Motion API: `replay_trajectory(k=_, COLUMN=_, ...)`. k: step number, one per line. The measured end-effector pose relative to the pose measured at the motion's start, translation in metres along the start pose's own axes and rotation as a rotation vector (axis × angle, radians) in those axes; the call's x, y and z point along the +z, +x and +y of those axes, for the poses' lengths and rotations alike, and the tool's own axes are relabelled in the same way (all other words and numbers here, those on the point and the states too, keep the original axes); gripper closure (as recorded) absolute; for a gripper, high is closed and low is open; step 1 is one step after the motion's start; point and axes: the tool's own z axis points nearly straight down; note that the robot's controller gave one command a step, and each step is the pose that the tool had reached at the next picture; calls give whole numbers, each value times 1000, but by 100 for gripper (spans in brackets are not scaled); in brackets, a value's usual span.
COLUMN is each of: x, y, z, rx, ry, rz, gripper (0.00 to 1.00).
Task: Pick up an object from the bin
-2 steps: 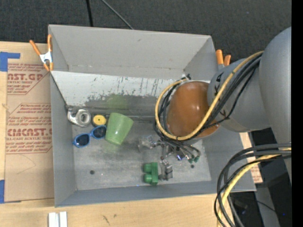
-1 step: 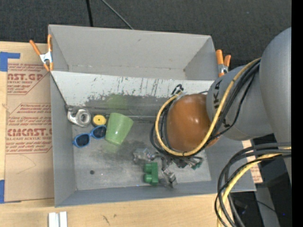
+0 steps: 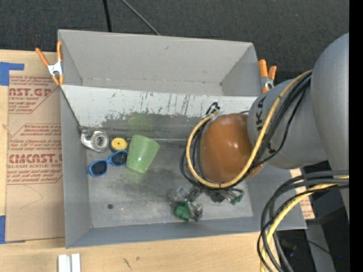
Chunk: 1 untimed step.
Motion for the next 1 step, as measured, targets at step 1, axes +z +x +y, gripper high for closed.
replay_trajectory(k=1, x=-145, y=16, z=-54, rx=64, ry=7, rz=-5, gripper=100)
